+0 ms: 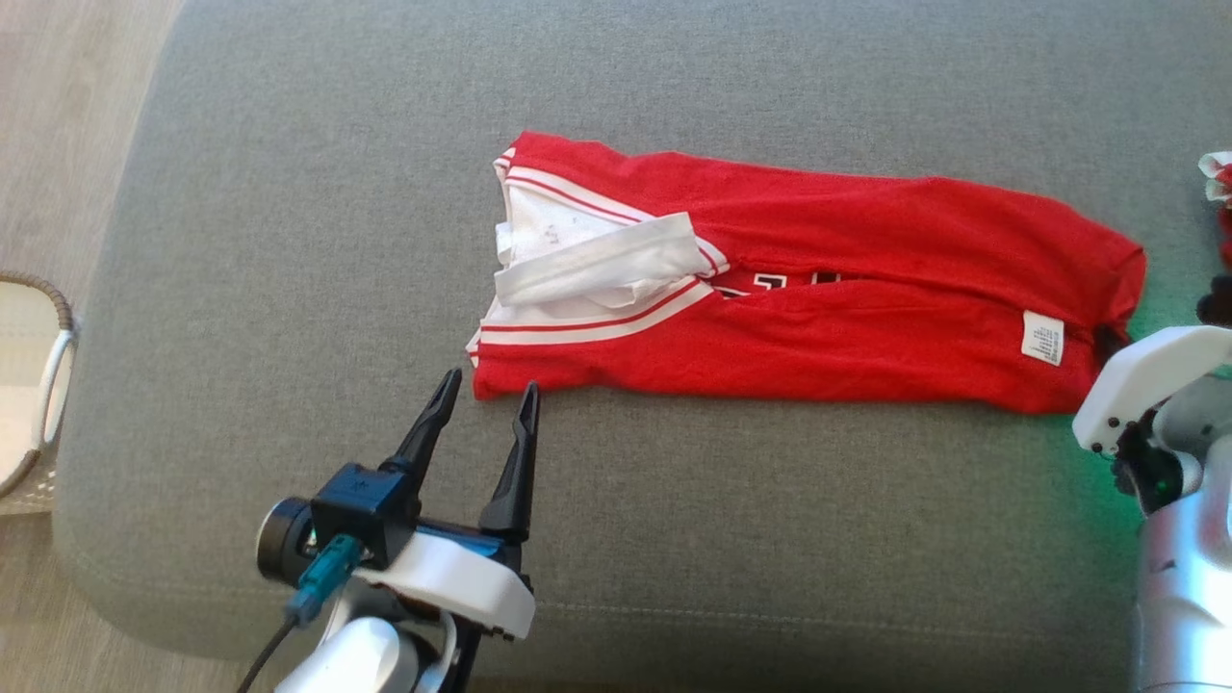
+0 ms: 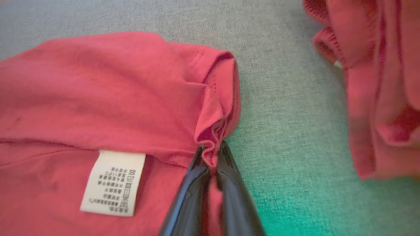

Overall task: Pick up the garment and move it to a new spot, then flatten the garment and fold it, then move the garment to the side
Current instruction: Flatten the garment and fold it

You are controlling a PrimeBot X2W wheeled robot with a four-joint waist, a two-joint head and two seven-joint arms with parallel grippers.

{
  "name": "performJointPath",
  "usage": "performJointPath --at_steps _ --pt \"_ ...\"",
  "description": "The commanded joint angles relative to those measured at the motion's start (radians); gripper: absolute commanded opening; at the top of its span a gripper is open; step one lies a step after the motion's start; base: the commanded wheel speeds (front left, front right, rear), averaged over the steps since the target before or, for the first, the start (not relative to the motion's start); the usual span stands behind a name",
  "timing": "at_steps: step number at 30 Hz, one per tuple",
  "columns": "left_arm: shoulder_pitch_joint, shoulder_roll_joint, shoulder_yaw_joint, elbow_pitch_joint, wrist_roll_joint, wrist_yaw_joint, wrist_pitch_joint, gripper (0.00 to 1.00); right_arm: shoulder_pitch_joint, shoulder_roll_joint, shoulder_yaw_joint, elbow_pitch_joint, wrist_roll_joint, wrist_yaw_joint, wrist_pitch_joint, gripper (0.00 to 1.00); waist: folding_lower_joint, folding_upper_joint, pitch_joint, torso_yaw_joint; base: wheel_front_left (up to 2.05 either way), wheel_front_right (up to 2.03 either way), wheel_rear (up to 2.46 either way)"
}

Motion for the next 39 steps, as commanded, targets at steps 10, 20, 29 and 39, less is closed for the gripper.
performJointPath --at_steps 10,20,29,39 --pt "-0.005 0.018 0.054 -0.024 0.005 0.006 -0.012 1.00 0.005 0.001 0.059 -0.234 -0.070 -0.001 -0.001 0.00 0.0000 0.0000 -0.054 -0.063 0.00 0.00 0.00" --pt "0.007 0.019 0.045 -0.027 0.002 0.009 -0.009 1.00 -0.002 -0.026 0.135 -0.460 -0.010 -0.001 0.149 0.00 0.0000 0.0000 -0.093 -0.083 0.00 0.00 0.00" --pt "0.003 0.010 0.028 -0.026 0.003 0.008 -0.003 1.00 -0.022 0.003 0.306 -0.524 0.099 -0.001 0.230 0.00 0.0000 0.0000 -0.098 0.002 0.00 0.00 0.00" --pt "0.006 -0.007 0.012 -0.013 -0.005 0.000 -0.003 1.00 -0.047 0.005 0.483 -0.423 0.286 -0.001 0.188 0.00 0.0000 0.0000 -0.099 0.126 0.00 0.00 0.00"
